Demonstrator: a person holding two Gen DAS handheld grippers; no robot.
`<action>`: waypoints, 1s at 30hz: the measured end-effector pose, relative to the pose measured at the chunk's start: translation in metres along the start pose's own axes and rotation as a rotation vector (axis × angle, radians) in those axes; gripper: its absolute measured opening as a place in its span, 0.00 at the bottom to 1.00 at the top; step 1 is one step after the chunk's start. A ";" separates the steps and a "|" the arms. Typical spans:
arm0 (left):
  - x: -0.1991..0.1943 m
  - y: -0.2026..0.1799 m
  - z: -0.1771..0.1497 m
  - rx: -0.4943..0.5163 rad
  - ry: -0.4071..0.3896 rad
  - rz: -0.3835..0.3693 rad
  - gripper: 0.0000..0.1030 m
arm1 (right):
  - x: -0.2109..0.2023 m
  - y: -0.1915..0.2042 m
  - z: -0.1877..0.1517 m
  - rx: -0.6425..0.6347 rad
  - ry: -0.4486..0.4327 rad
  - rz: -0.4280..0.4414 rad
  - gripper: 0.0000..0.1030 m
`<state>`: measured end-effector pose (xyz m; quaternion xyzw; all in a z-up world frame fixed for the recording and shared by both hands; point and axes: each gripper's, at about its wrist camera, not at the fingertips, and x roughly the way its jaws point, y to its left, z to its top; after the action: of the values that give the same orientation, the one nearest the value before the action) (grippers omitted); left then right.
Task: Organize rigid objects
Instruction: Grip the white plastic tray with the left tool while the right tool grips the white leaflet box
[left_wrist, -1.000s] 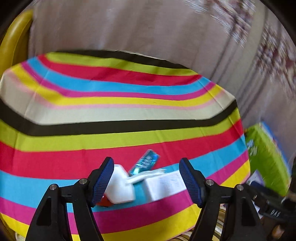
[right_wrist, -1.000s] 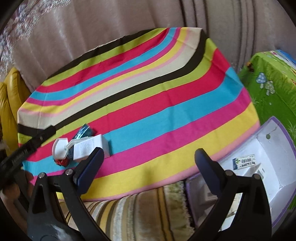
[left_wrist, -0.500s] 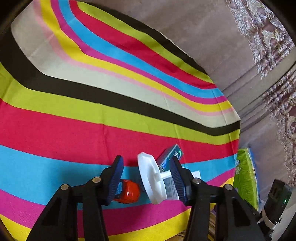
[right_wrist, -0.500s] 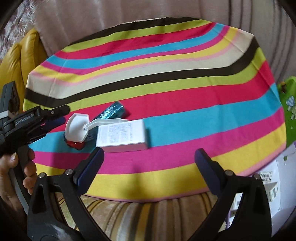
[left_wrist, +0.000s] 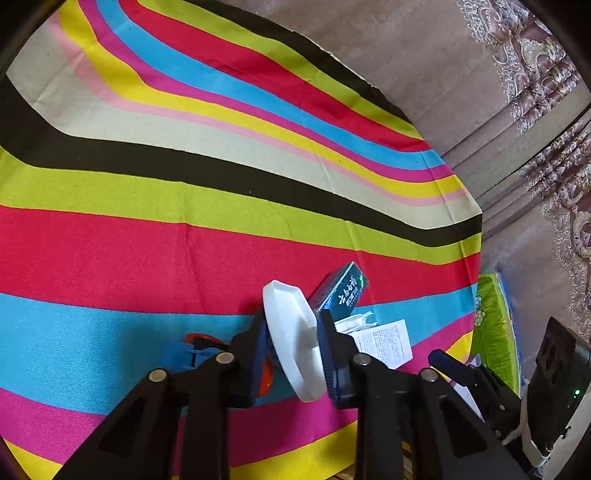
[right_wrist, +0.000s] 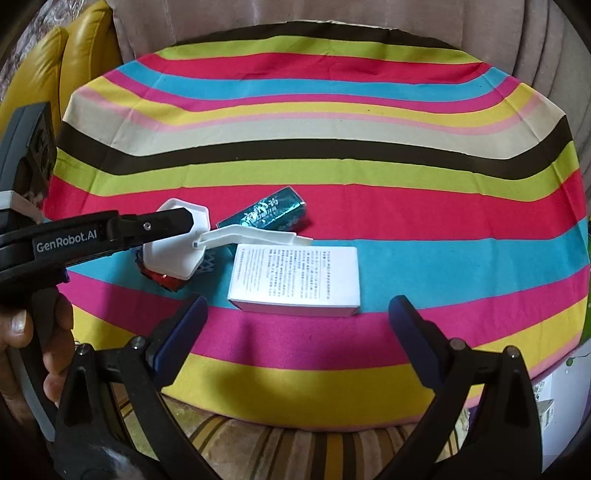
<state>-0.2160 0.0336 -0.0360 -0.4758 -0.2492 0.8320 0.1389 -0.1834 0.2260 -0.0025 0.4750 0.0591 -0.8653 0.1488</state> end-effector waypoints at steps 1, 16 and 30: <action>0.001 0.000 0.000 0.001 0.005 -0.003 0.17 | 0.001 0.000 0.000 -0.002 0.007 0.001 0.96; -0.020 0.004 0.001 -0.045 -0.061 -0.083 0.06 | 0.024 0.007 0.007 -0.019 0.069 0.002 0.96; -0.019 -0.012 -0.002 -0.033 -0.091 -0.136 0.06 | 0.039 -0.002 0.012 0.033 0.104 0.000 0.96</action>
<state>-0.2051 0.0354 -0.0166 -0.4215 -0.3006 0.8373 0.1757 -0.2138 0.2168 -0.0291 0.5219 0.0526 -0.8402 0.1375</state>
